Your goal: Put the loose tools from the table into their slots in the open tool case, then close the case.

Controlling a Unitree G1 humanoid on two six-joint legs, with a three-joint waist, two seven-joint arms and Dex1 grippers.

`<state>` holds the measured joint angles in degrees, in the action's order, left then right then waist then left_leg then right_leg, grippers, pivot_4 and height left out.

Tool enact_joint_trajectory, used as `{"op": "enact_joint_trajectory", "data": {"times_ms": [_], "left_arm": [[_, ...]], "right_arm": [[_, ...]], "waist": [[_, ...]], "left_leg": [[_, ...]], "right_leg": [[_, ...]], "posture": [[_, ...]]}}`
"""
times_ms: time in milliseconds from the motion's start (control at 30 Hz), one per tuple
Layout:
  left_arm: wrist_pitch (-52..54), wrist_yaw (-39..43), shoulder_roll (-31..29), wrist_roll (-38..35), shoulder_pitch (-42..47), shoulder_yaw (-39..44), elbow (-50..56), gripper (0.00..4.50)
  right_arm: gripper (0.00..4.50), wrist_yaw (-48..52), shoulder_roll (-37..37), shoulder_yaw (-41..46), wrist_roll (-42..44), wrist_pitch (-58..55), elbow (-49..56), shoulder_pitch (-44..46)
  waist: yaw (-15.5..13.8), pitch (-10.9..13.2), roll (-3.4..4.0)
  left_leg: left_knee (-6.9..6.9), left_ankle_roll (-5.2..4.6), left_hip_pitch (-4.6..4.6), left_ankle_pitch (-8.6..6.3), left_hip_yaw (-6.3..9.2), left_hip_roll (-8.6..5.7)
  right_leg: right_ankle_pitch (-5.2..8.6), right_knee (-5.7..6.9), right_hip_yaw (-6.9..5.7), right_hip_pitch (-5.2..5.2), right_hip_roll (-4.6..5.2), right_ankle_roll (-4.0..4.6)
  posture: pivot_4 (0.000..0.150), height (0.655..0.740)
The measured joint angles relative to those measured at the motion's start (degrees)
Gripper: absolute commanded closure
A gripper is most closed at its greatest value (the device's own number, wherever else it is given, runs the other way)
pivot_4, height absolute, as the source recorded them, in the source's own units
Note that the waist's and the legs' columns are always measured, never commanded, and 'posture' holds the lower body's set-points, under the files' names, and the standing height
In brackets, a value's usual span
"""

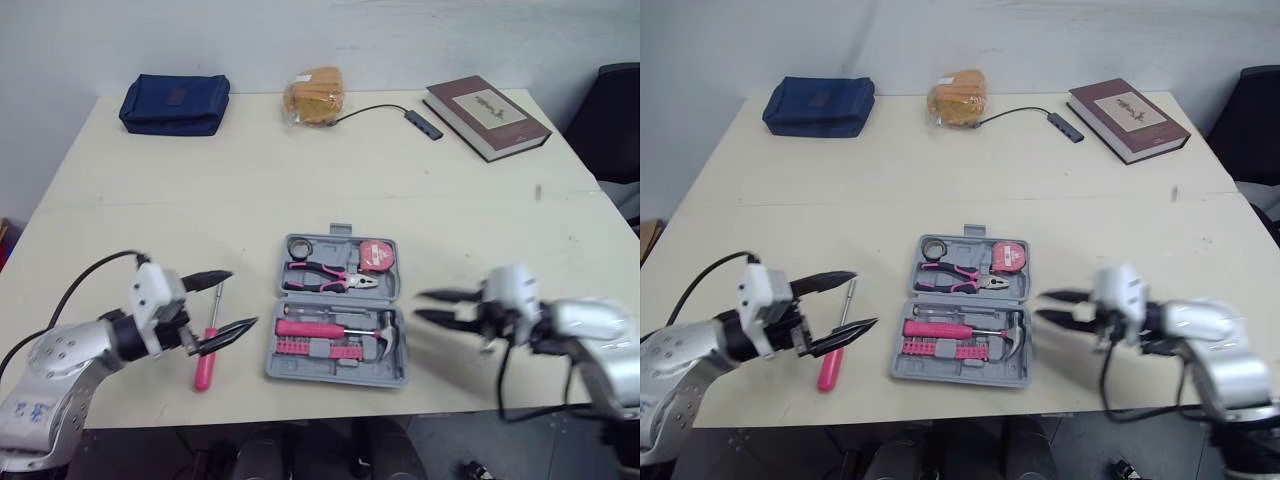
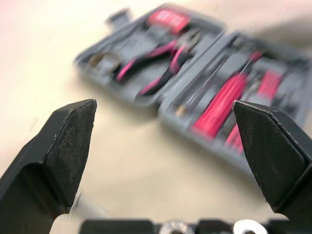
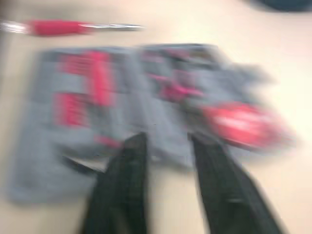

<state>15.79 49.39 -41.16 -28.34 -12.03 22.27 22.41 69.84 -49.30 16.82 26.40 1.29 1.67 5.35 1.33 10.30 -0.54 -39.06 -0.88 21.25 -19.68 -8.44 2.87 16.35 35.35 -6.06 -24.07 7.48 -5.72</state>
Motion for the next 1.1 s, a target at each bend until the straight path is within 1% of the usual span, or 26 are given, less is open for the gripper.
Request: {"op": "enact_joint_trajectory", "data": {"times_ms": [67, 100, 200, 233, 267, 333, 433, 567, 633, 700, 767, 867, 933, 1000, 1067, 1100], "left_arm": [[-2.77, -0.86, 1.34, 0.98, -2.75, 5.01, -3.02, 0.00], [-4.32, -1.57, 2.22, 1.31, -4.01, 8.19, -4.52, 0.00], [-8.63, -2.37, 3.27, 2.02, -7.35, 14.34, -8.92, 0.00], [-10.66, -2.76, 4.37, 2.46, -8.45, 16.51, -11.57, 0.00], [-12.24, -3.62, 5.19, 2.93, -9.33, 18.34, -14.31, 0.00], [-14.94, -5.39, 6.33, 4.16, -10.21, 20.72, -18.83, 0.00], [-18.80, -7.80, 6.57, 6.23, -11.45, 23.65, -25.13, 0.00], [-20.83, -9.95, 5.73, 6.52, -11.48, 26.52, -32.31, 0.00], [-20.89, -10.50, 5.25, 6.10, -11.16, 27.27, -34.45, 0.00], [-20.85, -10.57, 5.22, 5.69, -10.48, 27.13, -34.64, 0.00], [-20.75, -10.49, 5.42, 5.29, -9.70, 26.12, -34.07, 0.00], [-20.00, -10.50, 7.27, 4.77, -8.88, 23.29, -30.86, 0.00], [-18.71, -10.86, 8.17, 3.95, -8.78, 21.83, -27.95, 0.00], [-14.37, -12.03, 8.79, 2.32, -9.69, 21.17, -22.54, 0.00], [-10.63, -12.29, 8.51, 1.45, -11.52, 19.97, -17.16, 0.00], [-8.06, -12.31, 8.47, 1.12, -13.48, 19.10, -12.80, 0.00]], "right_arm": [[0.37, 0.76, -0.99, 4.96, -0.77, 5.81, -8.11, -0.84], [0.04, 1.08, -1.48, 7.47, -1.30, 9.46, -13.32, -1.61], [0.04, 1.84, -3.32, 11.81, -3.45, 18.70, -26.43, -3.87], [0.04, 1.35, -4.34, 13.23, -4.76, 23.30, -33.65, -4.18], [0.04, 0.20, -5.33, 14.49, -5.87, 26.88, -39.84, -4.50], [0.04, -2.89, -7.30, 15.70, -7.55, 31.18, -48.30, -4.79], [0.04, -8.19, -9.67, 17.31, -9.59, 35.92, -56.69, -5.76], [0.04, -13.31, -11.15, 17.91, -9.99, 37.77, -62.39, -6.94], [0.04, -14.20, -11.23, 17.96, -9.99, 37.96, -63.37, -7.51], [0.04, -14.32, -11.22, 17.95, -9.92, 38.33, -63.78, -7.42], [0.04, -13.68, -11.09, 17.94, -9.30, 38.38, -63.64, -6.43], [0.04, -10.47, -7.97, 17.40, -6.78, 36.92, -60.07, -3.38], [0.04, -8.05, -5.15, 16.75, -4.63, 33.94, -56.75, -1.30], [0.04, -3.74, -2.96, 14.26, -1.80, 28.68, -50.45, 0.81], [0.04, -0.78, -1.44, 11.47, 0.32, 24.88, -42.47, 1.92], [0.04, 0.66, -0.62, 9.51, 1.28, 22.82, -36.90, 2.11]], "waist": [[-0.04, 0.01, -0.01], [-0.05, 0.01, -0.02], [0.15, 0.01, -0.01], [0.29, 0.01, 0.02], [0.42, 0.02, 0.02], [0.54, 0.01, 0.04], [0.67, 0.01, 0.05], [0.84, 0.00, 0.05], [0.84, 0.00, 0.06], [0.83, -0.01, 0.07], [0.82, -0.02, 0.10], [0.81, -0.05, 0.07], [0.88, -0.05, 0.08], [1.19, -0.03, 0.14], [1.32, -0.07, 0.23], [1.32, -0.07, 0.24]], "left_leg": [[0.00, 0.00, -0.01, 0.00, 0.00, 0.03], [0.00, 0.00, -0.03, 0.00, 0.00, 0.02], [0.00, -0.06, -0.17, -0.04, -0.02, 0.02], [0.00, -0.09, -0.21, -0.07, -0.04, 0.00], [0.00, -0.09, -0.24, -0.10, -0.05, 0.02], [0.02, -0.03, -0.29, -0.13, -0.04, 0.06], [0.02, 0.13, -0.31, -0.23, -0.04, 0.25], [0.03, 0.31, -0.42, -0.33, -0.05, 0.48], [0.03, 0.36, -0.48, -0.36, -0.05, 0.53], [0.03, 0.60, -0.57, -0.51, -0.08, 0.53], [0.04, 0.65, -0.69, -0.55, -0.10, 0.54], [0.05, 0.68, -0.70, -0.56, -0.10, 0.61], [0.04, 0.65, -0.70, -0.54, -0.13, 0.66], [0.05, 0.47, -0.70, -0.44, -0.16, 0.67], [0.05, 0.47, -0.71, -0.45, -0.17, 0.69], [0.06, 0.47, -0.70, -0.45, -0.16, 0.69]], "right_leg": [[0.00, -0.02, -0.01, 0.02, -0.01, 0.00], [0.00, -0.02, -0.01, 0.06, 0.01, 0.00], [-0.01, -0.11, -0.01, 0.19, 0.05, -0.01], [-0.01, -0.14, 0.00, 0.25, 0.08, -0.03], [-0.01, -0.16, 0.01, 0.26, 0.08, -0.03], [-0.01, -0.17, 0.01, 0.27, 0.10, -0.02], [0.01, -0.22, 0.03, 0.28, 0.20, 0.02], [0.07, -0.25, -0.01, 0.35, 0.13, 0.13], [0.09, -0.25, -0.01, 0.39, 0.10, 0.16], [0.09, -0.24, 0.01, 0.48, 0.10, 0.16], [0.09, -0.24, 0.03, 0.58, 0.10, 0.16], [0.08, -0.24, 0.05, 0.60, 0.04, 0.16], [0.09, -0.22, 0.07, 0.58, -0.01, 0.16], [0.09, -0.17, 0.11, 0.55, -0.01, 0.17], [0.10, -0.13, 0.12, 0.54, -0.01, 0.18], [0.11, -0.12, 0.11, 0.52, -0.01, 0.20]], "posture": [[0.150, 0.7400], [0.150, 0.7400], [0.150, 0.7400], [0.150, 0.7400], [0.150, 0.7400], [0.150, 0.7400], [0.150, 0.7400], [0.150, 0.7400], [0.150, 0.7400], [0.150, 0.7400], [0.150, 0.7400], [0.150, 0.7400], [0.150, 0.7400], [0.150, 0.7400], [0.150, 0.7400], [0.150, 0.7400]]}}
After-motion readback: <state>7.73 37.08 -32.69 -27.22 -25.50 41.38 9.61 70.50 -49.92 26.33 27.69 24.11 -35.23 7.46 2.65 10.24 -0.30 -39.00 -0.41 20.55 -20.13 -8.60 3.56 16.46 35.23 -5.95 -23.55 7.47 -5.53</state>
